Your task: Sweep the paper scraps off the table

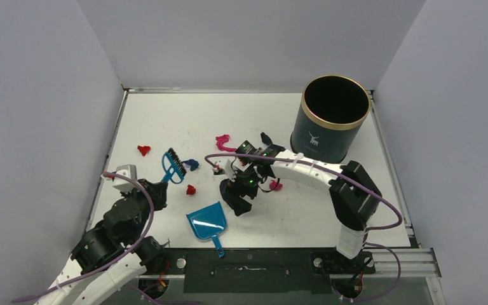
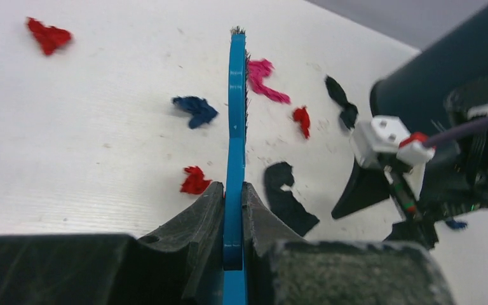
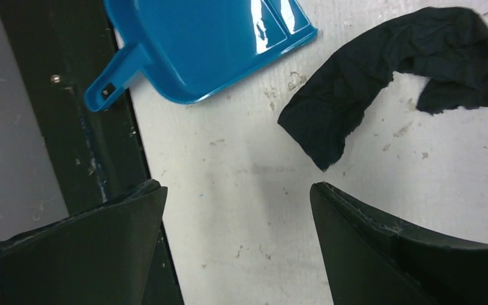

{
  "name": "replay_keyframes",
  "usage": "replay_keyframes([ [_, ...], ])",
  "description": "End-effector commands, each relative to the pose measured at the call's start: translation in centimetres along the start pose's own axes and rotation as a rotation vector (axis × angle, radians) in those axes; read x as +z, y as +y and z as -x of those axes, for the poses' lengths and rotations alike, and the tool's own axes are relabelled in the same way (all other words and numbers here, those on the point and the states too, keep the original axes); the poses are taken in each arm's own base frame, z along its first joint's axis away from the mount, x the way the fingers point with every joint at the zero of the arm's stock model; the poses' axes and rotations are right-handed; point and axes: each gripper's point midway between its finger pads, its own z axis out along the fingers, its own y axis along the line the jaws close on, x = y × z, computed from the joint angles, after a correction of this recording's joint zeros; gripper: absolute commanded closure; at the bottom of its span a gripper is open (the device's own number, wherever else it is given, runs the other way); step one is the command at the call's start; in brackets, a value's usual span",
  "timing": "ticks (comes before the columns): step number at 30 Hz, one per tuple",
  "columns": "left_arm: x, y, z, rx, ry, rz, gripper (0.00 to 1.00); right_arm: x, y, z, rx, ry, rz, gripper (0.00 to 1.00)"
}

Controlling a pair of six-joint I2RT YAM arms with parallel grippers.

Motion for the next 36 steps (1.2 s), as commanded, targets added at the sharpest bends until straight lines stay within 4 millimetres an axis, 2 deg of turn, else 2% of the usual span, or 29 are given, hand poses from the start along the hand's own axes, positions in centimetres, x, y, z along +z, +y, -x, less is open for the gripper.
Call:
replay_keyframes([
  [1, -1.2, 5.4, 3.0, -0.1, -0.22, 0.233, 1.0, 3.4, -0.9, 1.3, 0.005, 0.022, -0.077, 0.15],
  [4, -2.4, 7.1, 3.8, -0.159, -0.282, 0.278, 1.0, 6.7, -0.3, 1.0, 0.022, 0.08, -0.068, 0.22],
  [9, -2.7, 7.3, 4.1, -0.184, -0.309, 0.265, 1.0, 8.7, 0.0, 1.3, 0.037, 0.12, -0.108, 0.25],
  [18, -1.7, 6.2, 3.5, -0.138, -0.264, 0.248, 1.0, 10.6, 0.0, 1.3, 0.107, 0.149, -0.085, 0.3],
  [22, -1.6, 6.0, 3.5, -0.136, -0.264, 0.238, 1.0, 10.5, 0.3, 2.3, 0.12, 0.137, -0.063, 0.31],
  [24, -1.5, 6.0, 3.5, -0.134, -0.264, 0.238, 1.0, 10.1, 0.5, 3.0, 0.125, 0.12, -0.045, 0.27],
  [26, -1.5, 6.0, 3.5, -0.135, -0.264, 0.238, 1.0, 9.8, 0.6, 3.5, 0.134, 0.111, -0.037, 0.19],
  [29, -1.4, 5.9, 3.5, -0.134, -0.264, 0.234, 1.0, 9.8, 0.4, 3.8, 0.151, 0.107, -0.027, 0.16],
  [34, -1.3, 5.8, 3.5, -0.129, -0.263, 0.231, 1.0, 10.7, 0.1, 4.5, 0.148, 0.104, -0.035, 0.26],
  [36, -1.2, 5.8, 3.4, -0.126, -0.259, 0.232, 1.0, 11.2, -0.6, 4.4, 0.134, 0.119, -0.092, 0.35],
])
